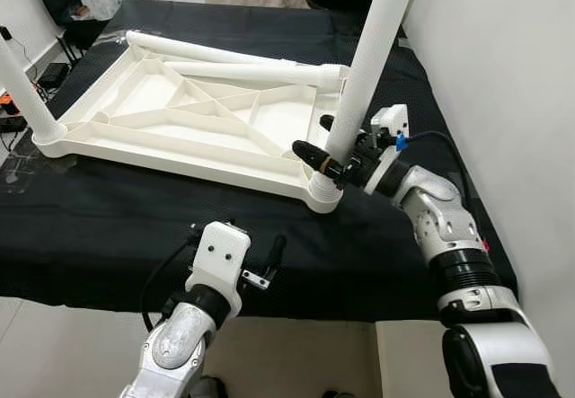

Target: Building children table

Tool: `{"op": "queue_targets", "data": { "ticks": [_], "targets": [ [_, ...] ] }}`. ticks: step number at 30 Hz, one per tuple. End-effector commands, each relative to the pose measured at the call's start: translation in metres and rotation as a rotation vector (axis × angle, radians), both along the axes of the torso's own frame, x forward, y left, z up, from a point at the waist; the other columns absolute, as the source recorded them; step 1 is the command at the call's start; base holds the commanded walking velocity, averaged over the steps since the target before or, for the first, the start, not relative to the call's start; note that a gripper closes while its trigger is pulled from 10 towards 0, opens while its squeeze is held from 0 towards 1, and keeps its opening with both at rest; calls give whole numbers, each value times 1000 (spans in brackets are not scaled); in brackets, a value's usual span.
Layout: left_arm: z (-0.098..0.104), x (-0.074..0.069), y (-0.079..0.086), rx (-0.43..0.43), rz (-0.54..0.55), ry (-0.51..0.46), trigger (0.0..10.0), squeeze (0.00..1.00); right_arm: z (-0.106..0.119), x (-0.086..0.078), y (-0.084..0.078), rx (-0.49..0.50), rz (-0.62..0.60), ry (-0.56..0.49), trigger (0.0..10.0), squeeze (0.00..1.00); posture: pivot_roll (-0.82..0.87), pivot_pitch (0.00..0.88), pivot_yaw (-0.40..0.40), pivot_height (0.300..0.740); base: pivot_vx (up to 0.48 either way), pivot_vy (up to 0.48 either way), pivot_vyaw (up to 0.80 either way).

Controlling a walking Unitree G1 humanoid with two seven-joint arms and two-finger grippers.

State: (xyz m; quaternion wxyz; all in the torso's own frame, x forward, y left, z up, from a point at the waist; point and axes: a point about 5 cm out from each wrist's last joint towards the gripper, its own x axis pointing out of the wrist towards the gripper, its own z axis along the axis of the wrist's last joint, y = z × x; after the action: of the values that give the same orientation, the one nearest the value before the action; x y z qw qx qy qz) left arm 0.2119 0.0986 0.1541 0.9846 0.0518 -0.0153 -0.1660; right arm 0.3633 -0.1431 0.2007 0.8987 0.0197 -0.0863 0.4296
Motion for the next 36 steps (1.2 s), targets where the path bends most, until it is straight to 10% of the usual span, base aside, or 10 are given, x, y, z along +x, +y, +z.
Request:
{"op": "queue_targets", "data": {
  "ticks": [1, 3, 4, 5, 23, 33, 36],
  "targets": [
    [-2, -2, 0, 9, -1, 12, 10000, 0, -3, 0, 3, -31, 3, -6, 10000, 0, 64, 162, -83, 740, 0, 0, 0],
    [-2, -2, 0, 10, 0, 11, 10000, 0, -3, 0, 4, -34, 3, -7, 9765, 0, 64, 162, -83, 740, 0, 0, 0],
    [-2, -2, 0, 10, 0, 12, 10000, 0, -4, 0, 4, -38, -7, -11, 3804, 0, 63, 162, -84, 740, 0, 0, 0],
    [-1, -2, 0, 10, 0, 11, 10000, 0, -4, 1, 5, -38, -9, -12, 392, 0, 63, 162, -84, 740, 0, 0, 0],
    [9, 6, 8, 3, 38, -18, 10000, 0, -9, -2, 13, -50, -43, -33, 0, 0, 64, 162, -82, 740, 0, 0, 0],
    [19, 18, 20, 22, 86, -69, 10000, 0, -21, 4, 2, -50, -338, 12, 0, 0, 59, 163, -76, 740, 0, 0, 0],
    [20, 19, 18, 26, 79, -69, 10000, 0, -24, 14, -7, -8, -623, 92, 0, 0, 60, 163, -78, 740, 0, 0, 0]
  ]
}}
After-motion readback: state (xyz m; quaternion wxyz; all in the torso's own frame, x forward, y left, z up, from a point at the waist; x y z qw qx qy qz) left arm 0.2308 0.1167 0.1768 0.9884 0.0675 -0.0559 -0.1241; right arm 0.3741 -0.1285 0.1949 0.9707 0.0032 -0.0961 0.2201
